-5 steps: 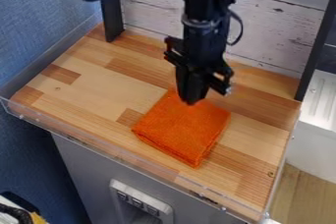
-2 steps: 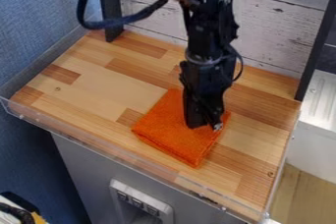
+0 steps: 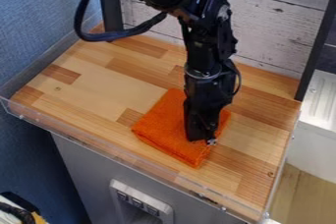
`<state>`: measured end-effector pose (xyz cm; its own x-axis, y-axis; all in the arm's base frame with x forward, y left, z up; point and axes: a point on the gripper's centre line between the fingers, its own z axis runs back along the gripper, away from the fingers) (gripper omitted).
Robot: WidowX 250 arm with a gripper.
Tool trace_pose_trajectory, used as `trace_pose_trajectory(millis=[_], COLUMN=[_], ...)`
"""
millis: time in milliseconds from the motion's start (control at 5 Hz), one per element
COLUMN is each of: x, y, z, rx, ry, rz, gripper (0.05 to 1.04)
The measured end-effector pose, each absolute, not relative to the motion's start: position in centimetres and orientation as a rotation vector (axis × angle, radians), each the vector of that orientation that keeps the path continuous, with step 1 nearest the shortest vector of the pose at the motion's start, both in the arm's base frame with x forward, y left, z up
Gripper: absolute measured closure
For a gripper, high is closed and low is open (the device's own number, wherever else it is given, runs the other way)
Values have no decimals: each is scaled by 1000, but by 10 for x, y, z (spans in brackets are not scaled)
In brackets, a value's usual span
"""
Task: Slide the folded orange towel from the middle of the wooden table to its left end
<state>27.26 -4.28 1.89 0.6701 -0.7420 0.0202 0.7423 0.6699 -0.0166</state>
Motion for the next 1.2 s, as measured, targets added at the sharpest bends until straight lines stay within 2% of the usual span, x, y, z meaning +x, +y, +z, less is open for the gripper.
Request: trace_pose_trajectory(millis=[400,1200], x=[272,301], y=[-32,101], z=[11,12], rx=[-35,17], ry=[13,24], rz=[-835,-325], gripper=[1025,1025])
